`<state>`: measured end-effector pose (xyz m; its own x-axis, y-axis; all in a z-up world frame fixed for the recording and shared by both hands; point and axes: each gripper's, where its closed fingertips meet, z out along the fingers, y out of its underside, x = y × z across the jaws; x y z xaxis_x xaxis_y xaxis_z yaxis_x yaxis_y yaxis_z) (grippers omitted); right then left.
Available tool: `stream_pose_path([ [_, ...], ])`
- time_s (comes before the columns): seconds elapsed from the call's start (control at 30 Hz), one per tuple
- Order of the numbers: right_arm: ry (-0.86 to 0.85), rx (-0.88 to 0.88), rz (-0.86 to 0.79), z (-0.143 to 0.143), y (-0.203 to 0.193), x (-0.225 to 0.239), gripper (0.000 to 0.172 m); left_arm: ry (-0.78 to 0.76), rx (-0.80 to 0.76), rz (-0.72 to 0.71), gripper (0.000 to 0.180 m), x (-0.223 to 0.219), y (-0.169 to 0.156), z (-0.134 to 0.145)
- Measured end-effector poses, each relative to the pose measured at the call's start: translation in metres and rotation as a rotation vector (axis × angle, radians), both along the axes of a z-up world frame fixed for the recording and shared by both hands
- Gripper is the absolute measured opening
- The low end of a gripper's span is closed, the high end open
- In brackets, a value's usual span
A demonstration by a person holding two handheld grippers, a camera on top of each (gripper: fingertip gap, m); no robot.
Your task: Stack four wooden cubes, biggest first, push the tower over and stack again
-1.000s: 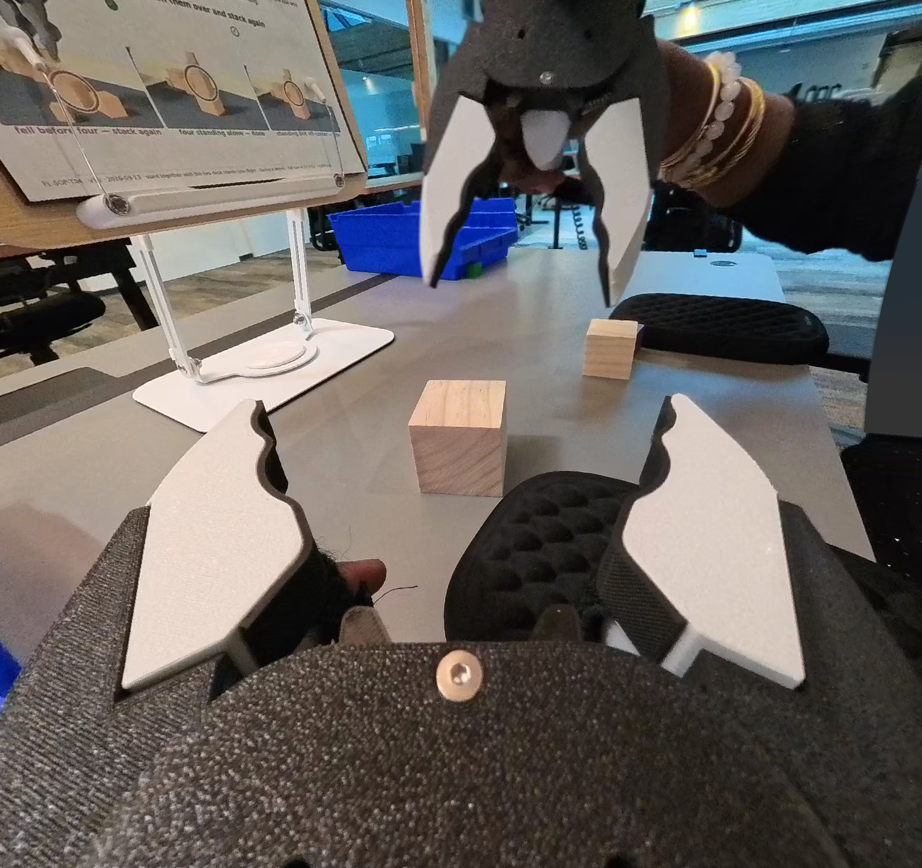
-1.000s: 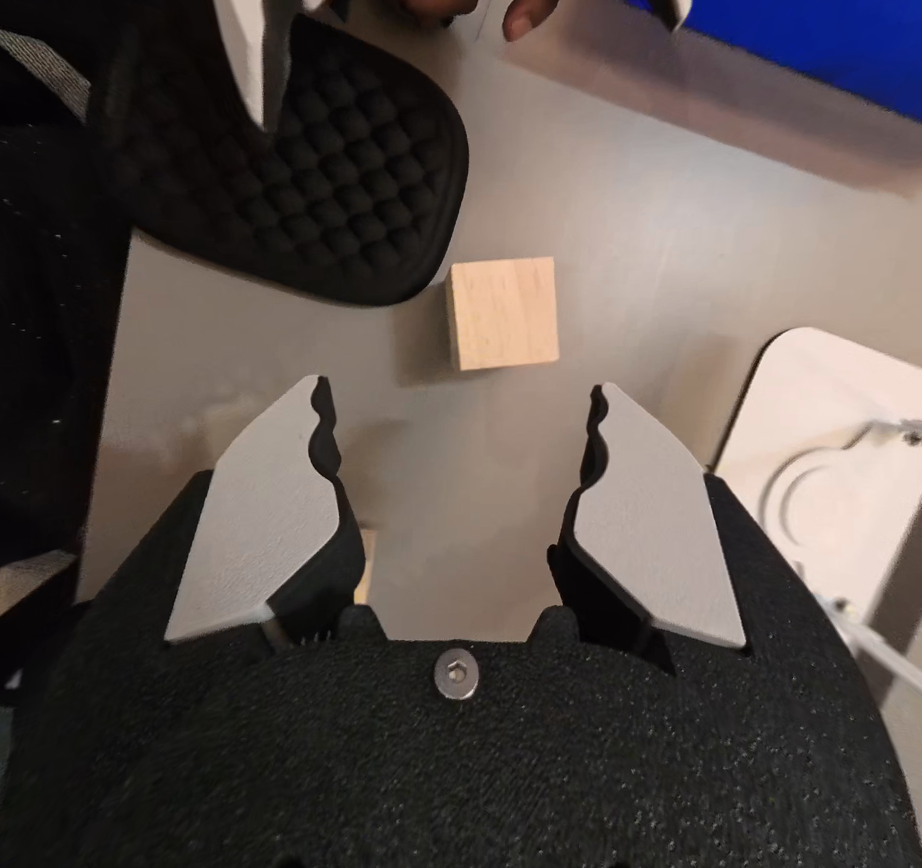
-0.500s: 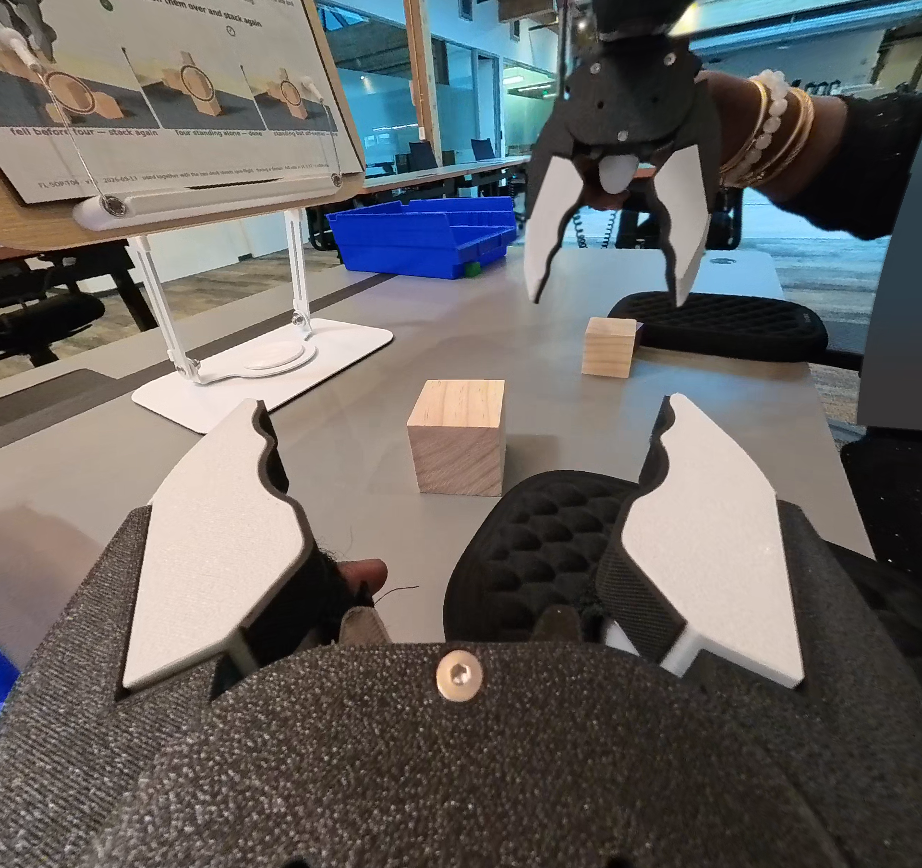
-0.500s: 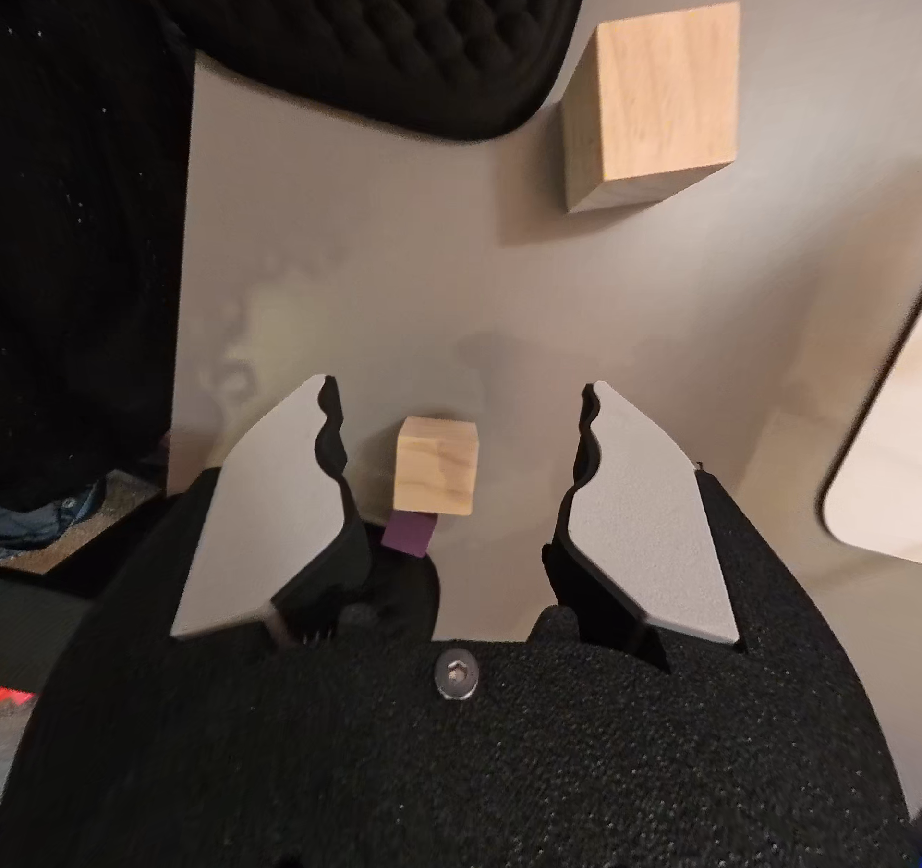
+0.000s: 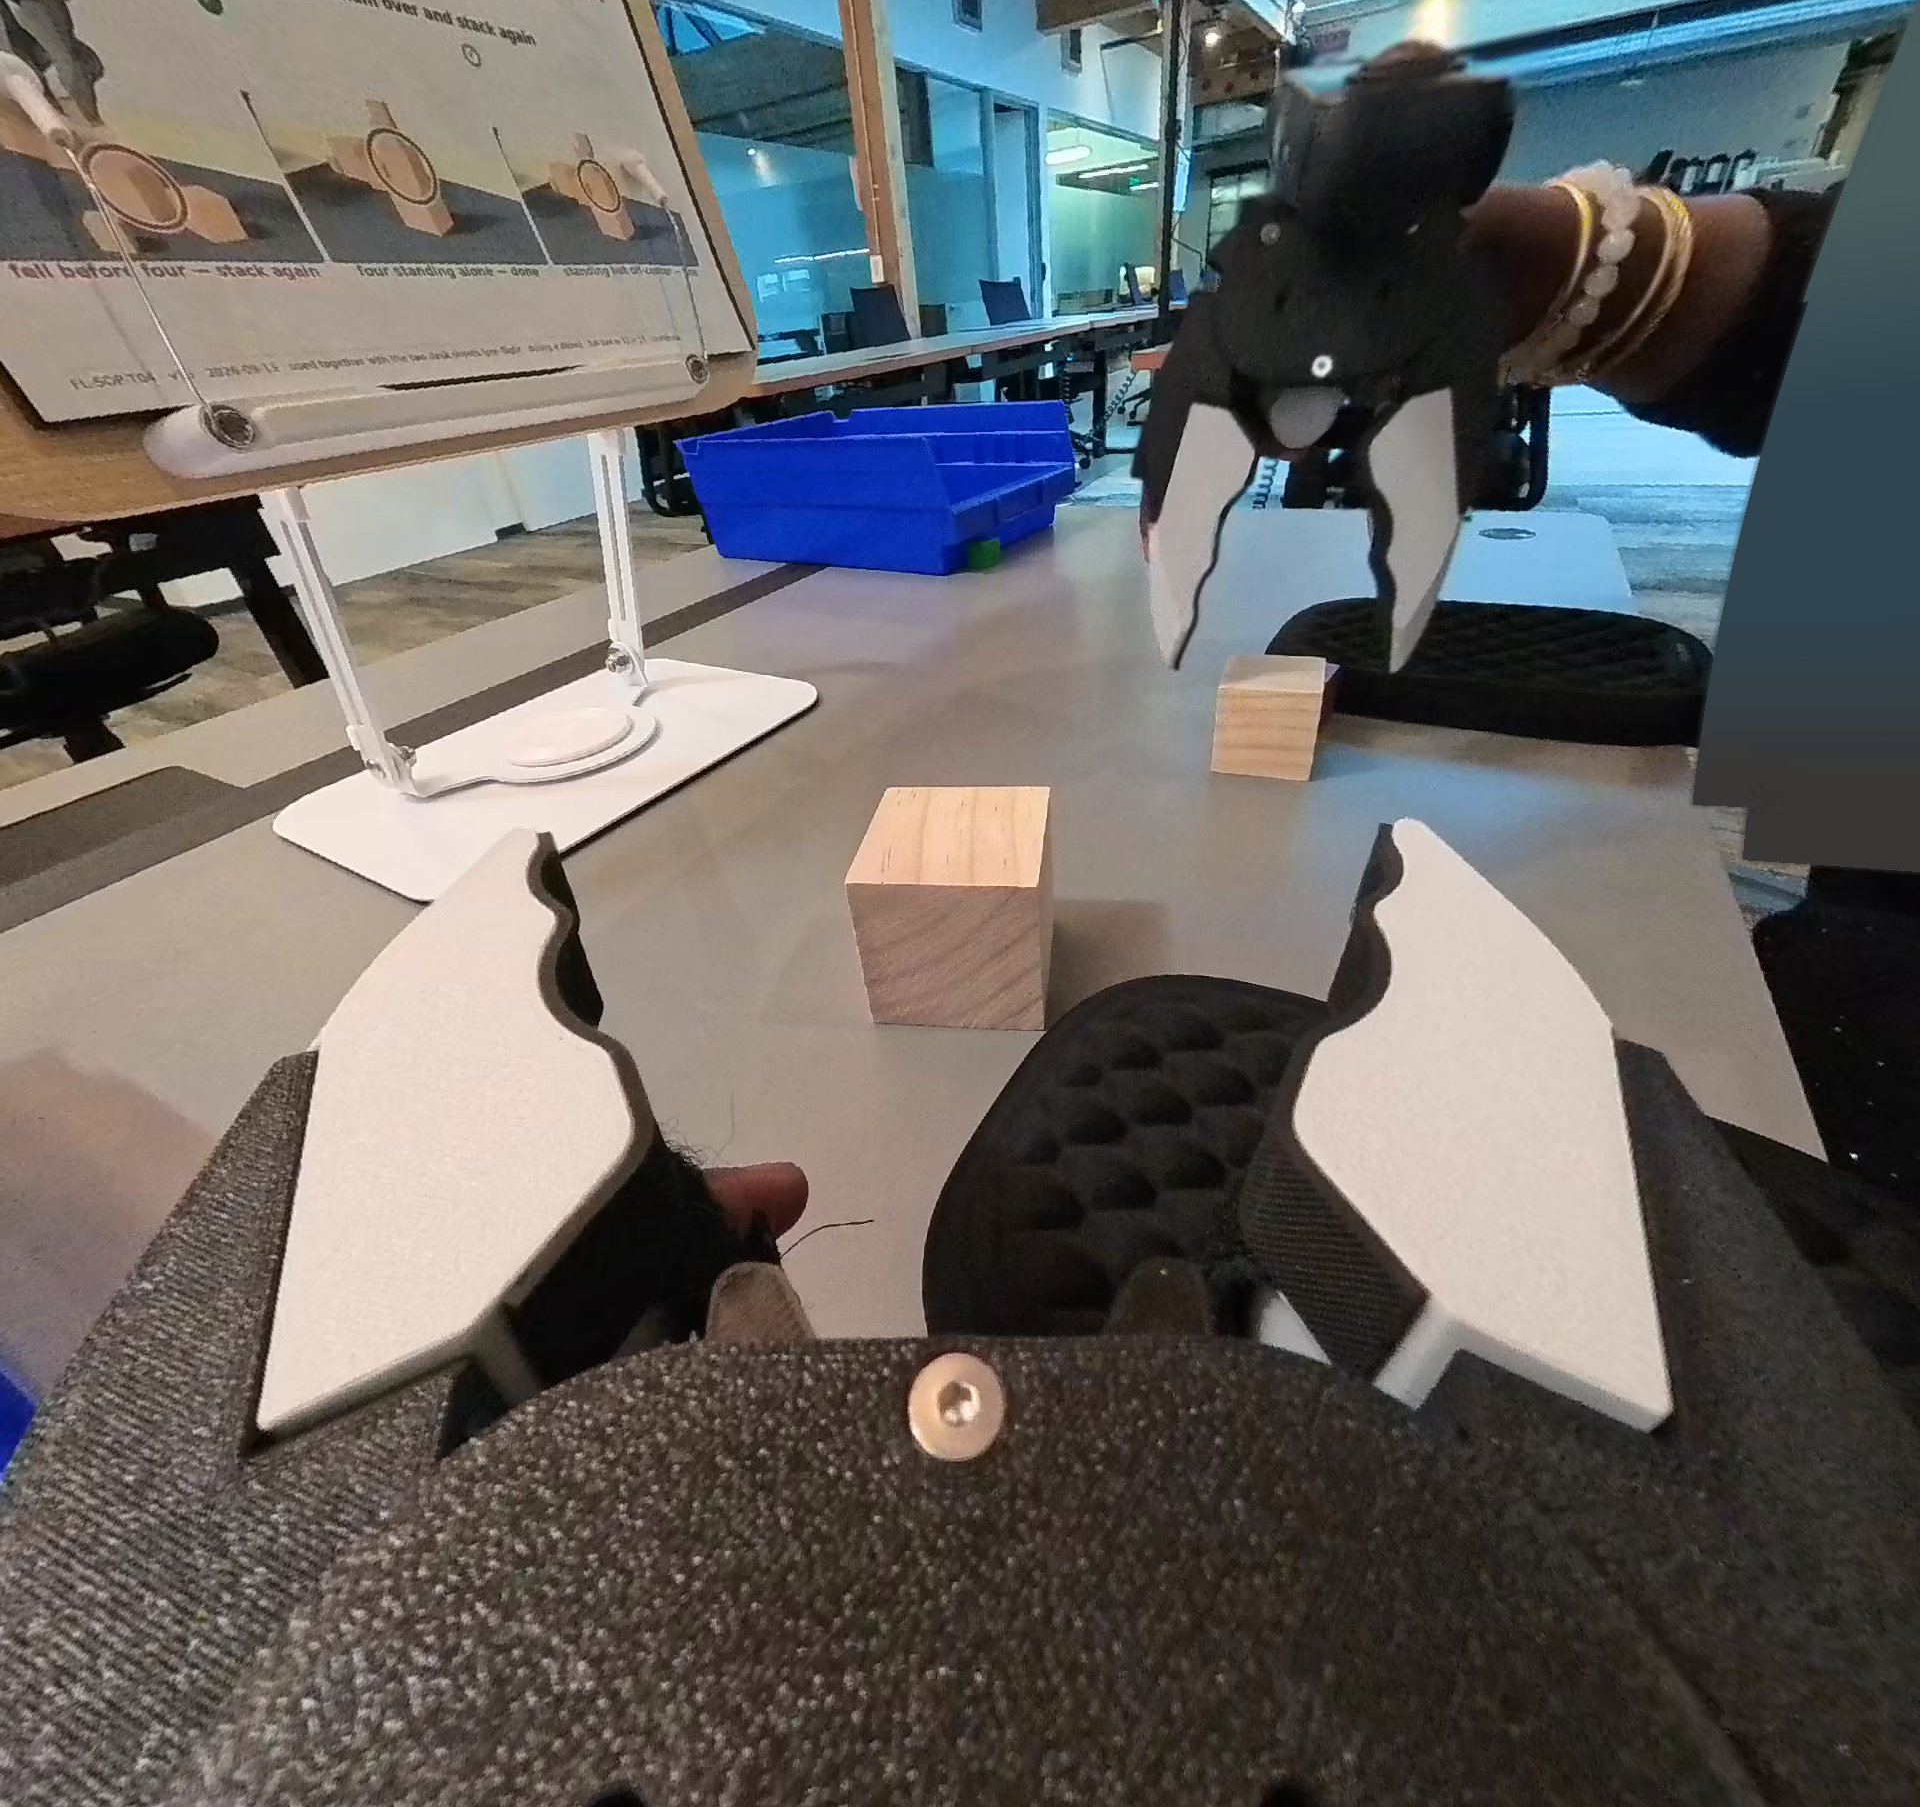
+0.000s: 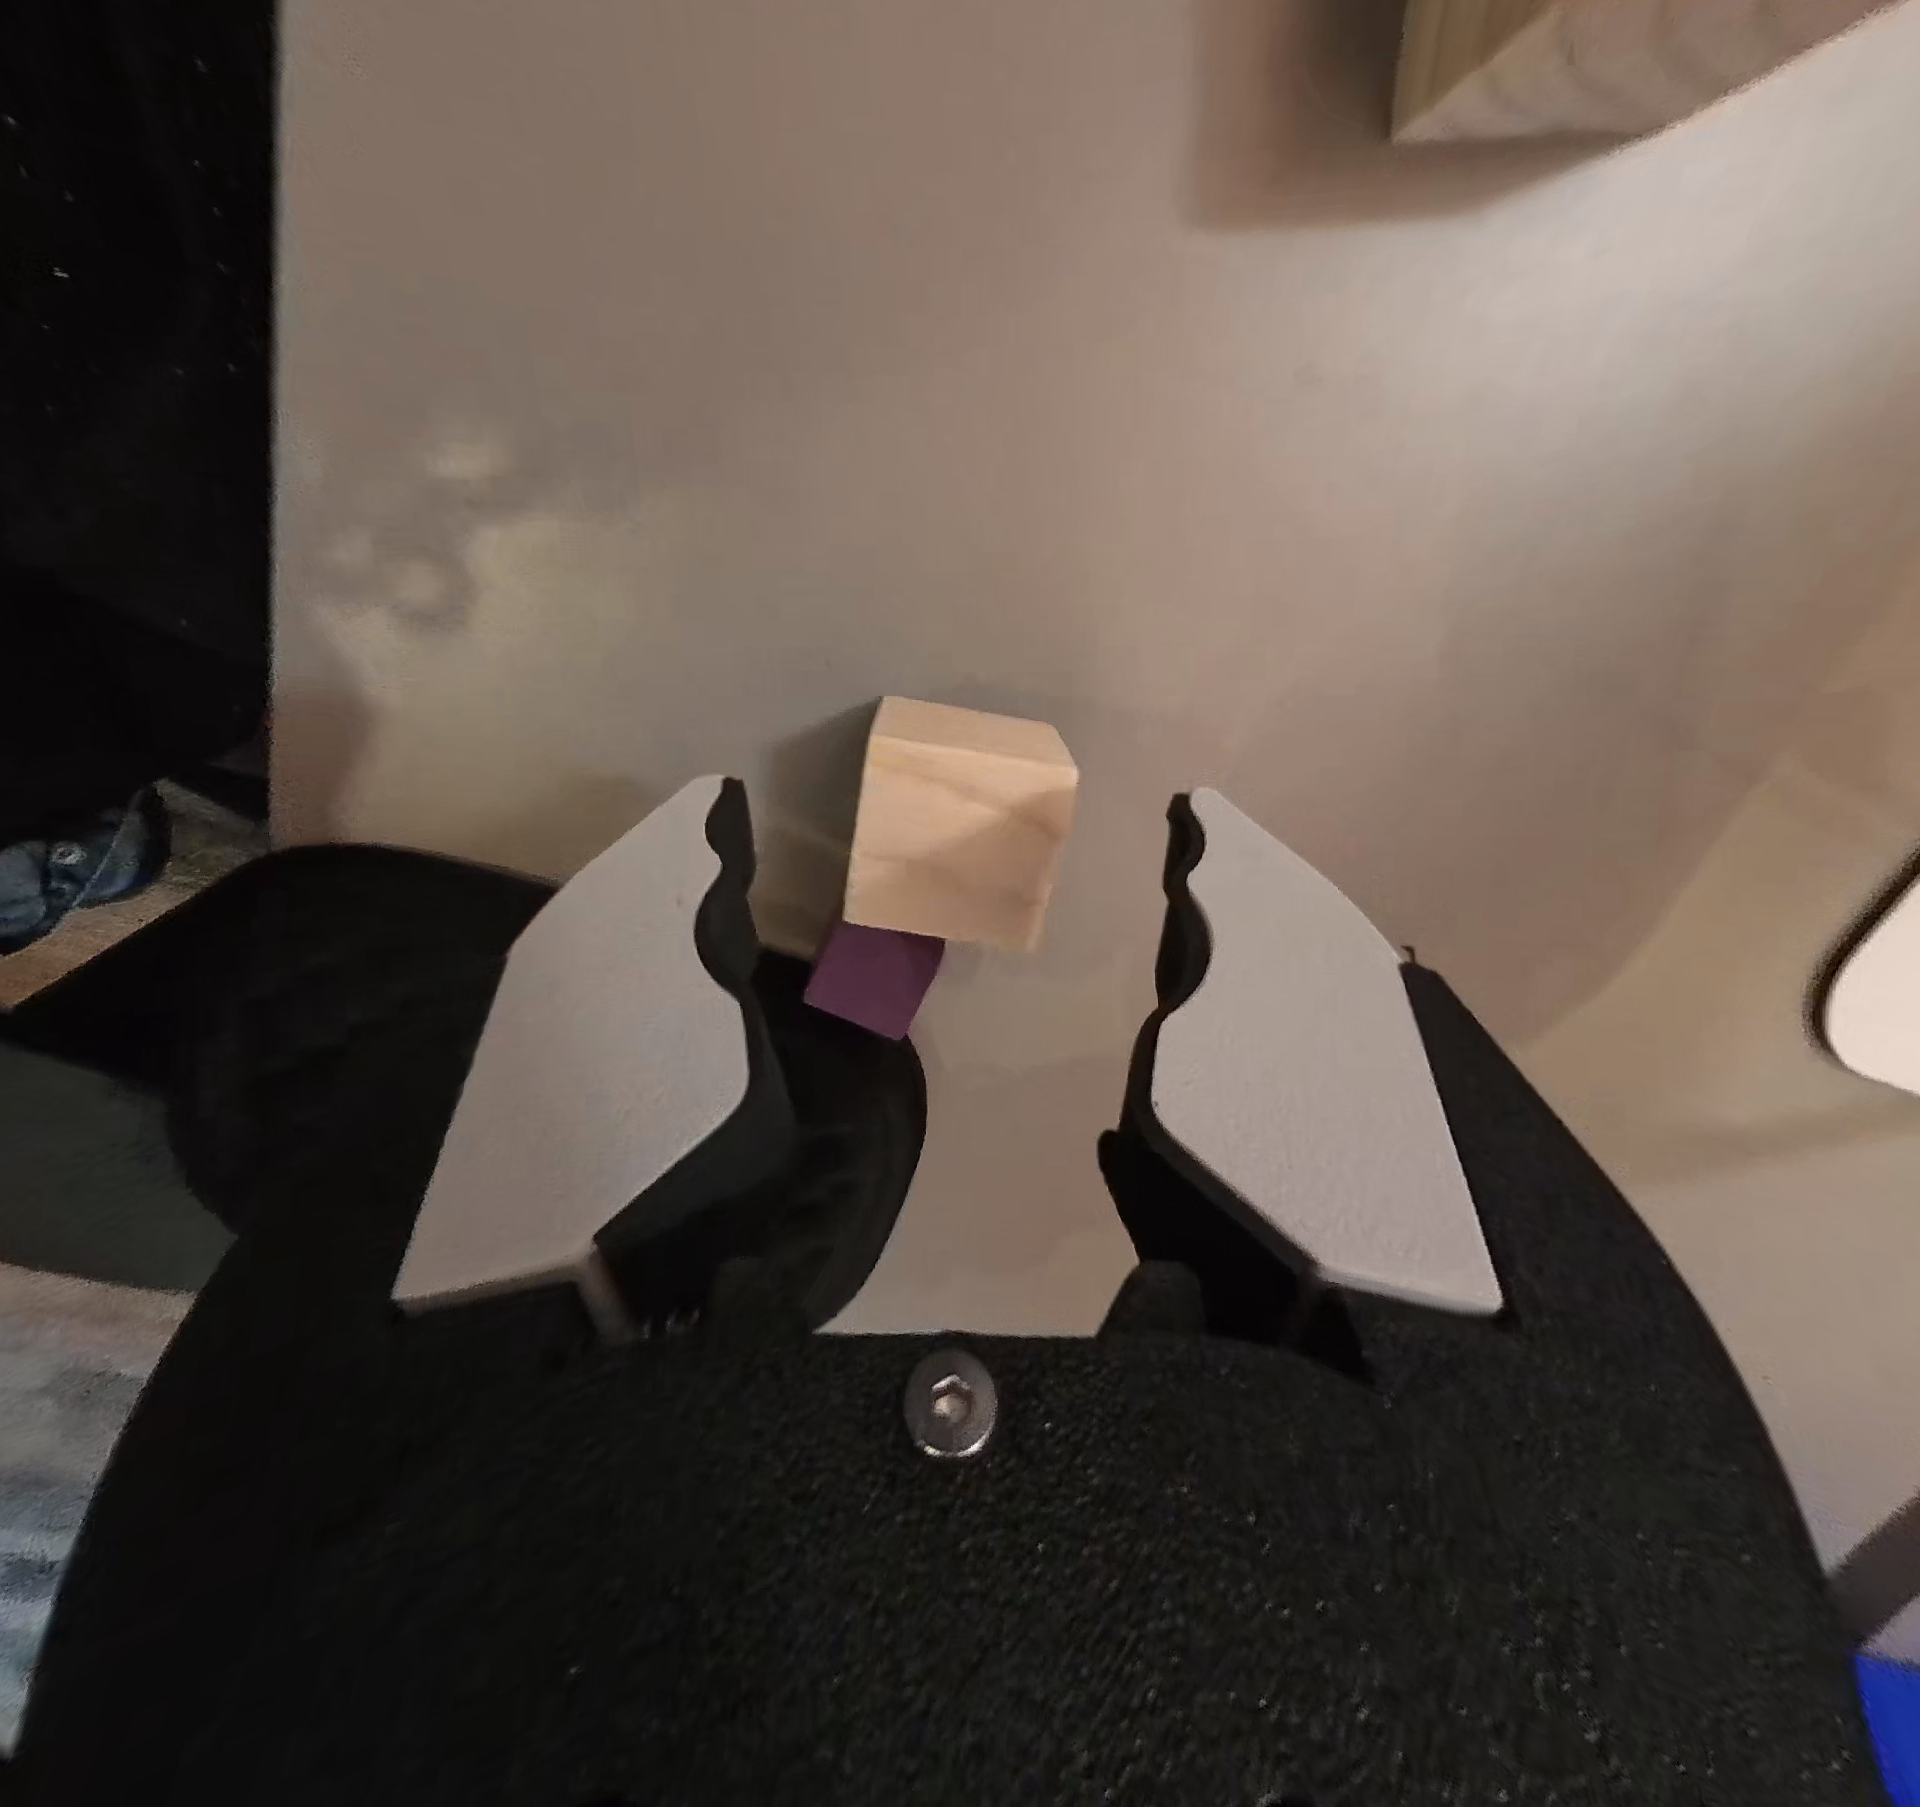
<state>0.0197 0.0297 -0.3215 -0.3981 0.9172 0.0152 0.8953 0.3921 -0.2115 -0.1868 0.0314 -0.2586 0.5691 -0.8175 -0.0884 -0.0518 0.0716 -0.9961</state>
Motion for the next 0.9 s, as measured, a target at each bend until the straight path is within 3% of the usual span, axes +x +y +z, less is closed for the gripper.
stream_pose_path([
  [0.17, -0.028, 0.044, -0.115, -0.015, 0.006, 0.010, 0.069, -0.007, -0.005, -0.007, 0.139, 0.000, 0.000, 0.000],
  [0.23, -0.069, 0.048, -0.135, -0.025, 0.004, 0.016, 0.058, -0.004, -0.003, -0.007, 0.139, 0.000, 0.000, 0.000],
  [0.27, -0.085, 0.070, -0.140, -0.028, 0.007, 0.019, 0.046, -0.002, -0.002, -0.006, 0.139, 0.000, 0.000, 0.000],
  [0.3, -0.080, 0.085, -0.145, -0.028, 0.009, 0.018, 0.045, -0.001, -0.002, -0.005, 0.140, 0.000, 0.000, 0.000],
  [0.67, 0.098, 0.062, -0.054, 0.042, 0.019, -0.067, 0.045, -0.003, 0.000, -0.005, 0.140, 0.000, 0.000, 0.000],
  [0.9, 0.101, 0.075, 0.032, 0.046, 0.033, -0.134, 0.045, 0.006, 0.001, -0.008, 0.140, 0.001, -0.001, -0.001],
])
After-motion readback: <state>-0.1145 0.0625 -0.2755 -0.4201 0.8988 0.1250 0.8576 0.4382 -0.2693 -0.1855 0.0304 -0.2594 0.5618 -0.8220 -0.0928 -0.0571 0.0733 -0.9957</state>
